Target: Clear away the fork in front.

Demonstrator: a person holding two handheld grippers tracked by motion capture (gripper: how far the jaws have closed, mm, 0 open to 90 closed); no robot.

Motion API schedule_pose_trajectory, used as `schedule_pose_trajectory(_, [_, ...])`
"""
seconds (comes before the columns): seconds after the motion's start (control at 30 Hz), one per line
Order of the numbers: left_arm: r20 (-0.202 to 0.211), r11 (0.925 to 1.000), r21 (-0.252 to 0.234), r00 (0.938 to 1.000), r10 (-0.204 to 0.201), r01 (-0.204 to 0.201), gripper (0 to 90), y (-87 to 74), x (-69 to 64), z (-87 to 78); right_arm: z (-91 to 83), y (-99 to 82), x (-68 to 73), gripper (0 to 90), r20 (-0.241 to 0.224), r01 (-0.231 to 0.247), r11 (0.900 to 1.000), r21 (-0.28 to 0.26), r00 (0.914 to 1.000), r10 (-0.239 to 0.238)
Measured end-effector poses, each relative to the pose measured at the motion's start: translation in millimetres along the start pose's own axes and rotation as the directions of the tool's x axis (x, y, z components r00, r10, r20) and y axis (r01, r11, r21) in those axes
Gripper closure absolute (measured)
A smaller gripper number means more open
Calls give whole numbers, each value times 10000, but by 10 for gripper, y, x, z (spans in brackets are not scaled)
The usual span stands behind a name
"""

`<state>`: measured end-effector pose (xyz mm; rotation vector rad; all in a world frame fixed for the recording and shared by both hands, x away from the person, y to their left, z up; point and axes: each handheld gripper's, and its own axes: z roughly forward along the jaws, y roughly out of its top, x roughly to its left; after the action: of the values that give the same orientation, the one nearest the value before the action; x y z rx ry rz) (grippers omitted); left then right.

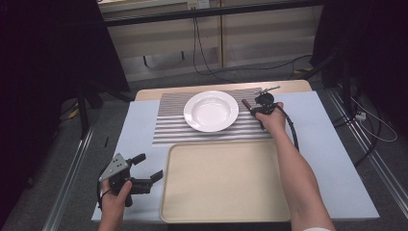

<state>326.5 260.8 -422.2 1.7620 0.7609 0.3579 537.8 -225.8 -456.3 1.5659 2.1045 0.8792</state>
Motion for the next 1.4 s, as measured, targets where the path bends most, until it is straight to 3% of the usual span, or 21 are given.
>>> schedule_pose_trajectory(0.47, [-14, 9998, -179, 10000, 42, -42, 34, 19, -5, -29, -295, -247, -63, 782, -430, 290, 9986, 451, 9987, -271])
schedule_pose_trajectory(0.73, [-30, 9997, -209, 9999, 118, -119, 34, 31, -11, -41, -376, -255, -52, 780, -401, 971, 9890, 1117, 9948, -931])
schedule_pose_trajectory(0.8, [-47, 9997, -207, 9999, 130, -131, 34, 31, -9, -38, -370, -256, -53, 759, -372, 744, 9904, 1164, 9968, -705])
schedule_pose_trajectory(1.03, [-3, 9998, -131, 9999, 171, -171, 34, 28, -20, -19, -358, -236, -33, 758, -325, 982, 9867, 1298, 9950, -948])
schedule_pose_trajectory(1.2, [-34, 9997, -179, 9999, 145, -146, 34, 32, -21, -22, -344, -210, -33, 760, -186, 256, 9884, 1497, 9996, -231])
schedule_pose_trajectory(1.27, [-65, 9998, -133, 9999, 144, -145, 34, 30, -17, -19, -325, -180, -1, 759, 43, 264, 9862, 1636, 9996, -275])
schedule_pose_trajectory(1.3, [-90, 9998, -96, 9998, 177, -178, 34, 30, -16, -18, -307, -138, 29, 761, 196, 460, 9803, 1922, 9985, -507])
schedule_pose_trajectory(1.4, [-91, 9998, -73, 9998, 191, -192, 34, 29, -20, -28, -295, -111, 36, 764, 188, 534, 9760, 2112, 9981, -587])
